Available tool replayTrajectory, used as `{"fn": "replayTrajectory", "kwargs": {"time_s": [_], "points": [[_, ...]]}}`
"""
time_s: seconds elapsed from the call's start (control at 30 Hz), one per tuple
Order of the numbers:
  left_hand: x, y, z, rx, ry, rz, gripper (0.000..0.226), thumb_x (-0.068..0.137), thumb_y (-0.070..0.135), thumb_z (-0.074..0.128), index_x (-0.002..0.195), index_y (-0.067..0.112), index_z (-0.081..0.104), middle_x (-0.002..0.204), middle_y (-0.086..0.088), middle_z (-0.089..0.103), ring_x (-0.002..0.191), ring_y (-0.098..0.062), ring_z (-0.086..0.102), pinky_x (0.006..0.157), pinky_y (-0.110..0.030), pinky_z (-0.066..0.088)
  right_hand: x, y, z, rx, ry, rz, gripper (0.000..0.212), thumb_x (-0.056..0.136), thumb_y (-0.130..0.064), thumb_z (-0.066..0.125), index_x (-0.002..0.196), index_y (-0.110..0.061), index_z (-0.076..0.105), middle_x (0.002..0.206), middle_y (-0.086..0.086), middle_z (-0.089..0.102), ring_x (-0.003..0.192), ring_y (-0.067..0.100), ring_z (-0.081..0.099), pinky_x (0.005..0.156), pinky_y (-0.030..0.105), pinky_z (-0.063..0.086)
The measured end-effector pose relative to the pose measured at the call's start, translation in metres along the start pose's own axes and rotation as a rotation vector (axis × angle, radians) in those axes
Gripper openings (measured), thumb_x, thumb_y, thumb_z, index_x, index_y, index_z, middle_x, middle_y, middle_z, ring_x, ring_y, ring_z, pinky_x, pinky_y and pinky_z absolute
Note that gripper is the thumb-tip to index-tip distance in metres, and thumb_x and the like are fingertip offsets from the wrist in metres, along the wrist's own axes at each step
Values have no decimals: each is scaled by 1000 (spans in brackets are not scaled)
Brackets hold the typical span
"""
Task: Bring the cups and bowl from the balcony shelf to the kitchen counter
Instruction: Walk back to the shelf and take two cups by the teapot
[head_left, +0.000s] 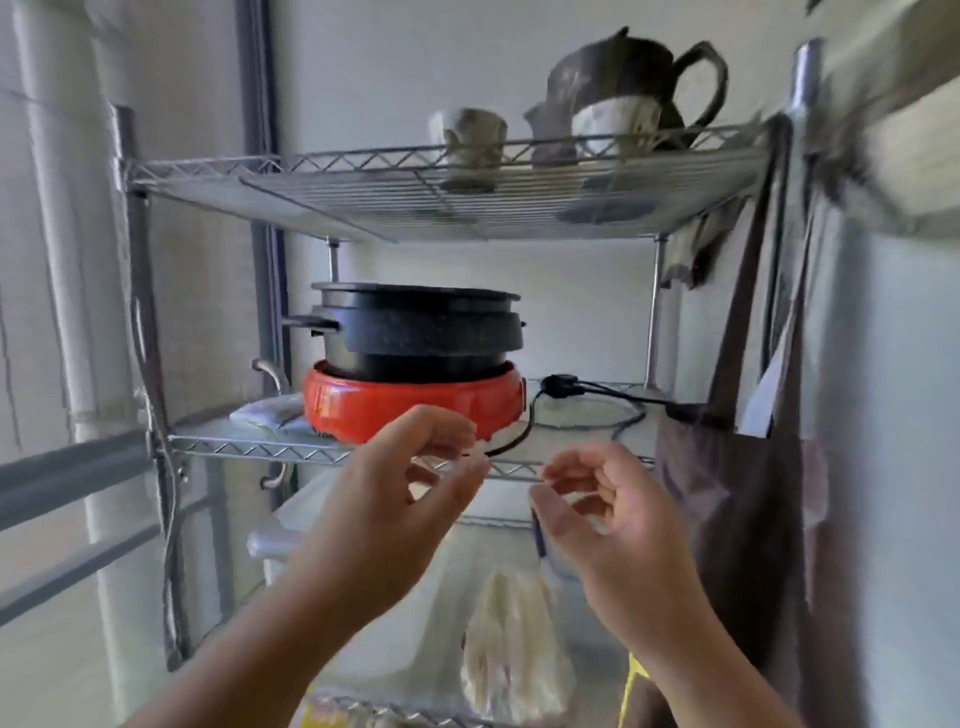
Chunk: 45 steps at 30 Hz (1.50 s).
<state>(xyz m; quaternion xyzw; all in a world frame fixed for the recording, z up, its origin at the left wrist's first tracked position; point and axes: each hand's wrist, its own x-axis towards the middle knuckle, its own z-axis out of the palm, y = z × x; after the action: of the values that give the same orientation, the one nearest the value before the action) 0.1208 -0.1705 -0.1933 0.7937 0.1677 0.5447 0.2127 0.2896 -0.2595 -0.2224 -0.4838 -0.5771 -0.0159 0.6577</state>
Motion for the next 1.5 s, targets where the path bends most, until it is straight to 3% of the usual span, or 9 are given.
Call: {"fn": "replayTrajectory", "kwargs": {"time_s": [0.33,0.5,0.7,0.87,0.97,1.1,1.3,1.4,1.5], "points": [[147,50,-12,211,102,241,37,77,57,56,104,32,61,100,20,66,97,-1,62,85,-33,54,143,-66,-28,-167,149,-294,24,79,-38,72,99,-30,61,90,-14,69,87,1,65,70,12,51],[225,49,-16,333,202,252,20,82,42,65,98,31,59,100,11,65,94,-12,60,76,-26,39,213,-81,-42,-263,226,-316,27,77,-37,74,97,-26,60,90,-14,66,83,2,63,73,19,52],[296,58,-23,476,219,138,54,72,53,60,115,21,58,118,-8,62,108,-29,55,82,-36,43,283,-95,-62,-557,362,-417,42,71,-42,75,102,-17,60,94,0,64,84,19,62,73,33,53],[335,57,-24,623,115,-102,83,71,65,68,131,12,44,124,-14,59,103,-29,53,74,-33,40,326,-109,-71,-770,274,-159,70,71,-53,73,121,-10,50,112,8,60,101,27,58,68,28,40],[345,60,-25,654,73,-212,97,68,68,69,137,8,39,127,-18,57,106,-34,56,78,-37,50,336,-122,-68,-818,83,122,87,68,-60,73,130,-5,48,105,7,59,90,24,55,60,26,40],[345,65,-25,645,-5,-311,96,68,66,71,133,1,45,113,-19,63,86,-31,65,69,-34,54,343,-128,-63,-930,-76,251,78,75,-60,68,127,-4,54,109,13,59,95,28,57,70,30,38],[341,67,-25,591,-56,-344,76,74,63,68,111,-3,60,89,-16,65,69,-27,60,55,-27,43,345,-129,-64,-1006,-235,300,63,88,-51,59,139,-15,48,147,7,45,130,29,45,95,32,40],[340,66,-26,557,-44,-349,71,74,59,69,112,0,58,97,-14,63,77,-26,59,56,-28,40,343,-130,-62,-976,-252,330,57,89,-47,59,136,-16,50,141,8,48,126,28,47,91,30,39],[340,63,-25,482,-1,-333,76,69,56,73,118,2,52,107,-14,61,88,-27,59,63,-30,46,344,-127,-60,-868,-115,340,67,72,-46,77,125,-12,52,99,4,56,91,21,59,74,29,50]]}}
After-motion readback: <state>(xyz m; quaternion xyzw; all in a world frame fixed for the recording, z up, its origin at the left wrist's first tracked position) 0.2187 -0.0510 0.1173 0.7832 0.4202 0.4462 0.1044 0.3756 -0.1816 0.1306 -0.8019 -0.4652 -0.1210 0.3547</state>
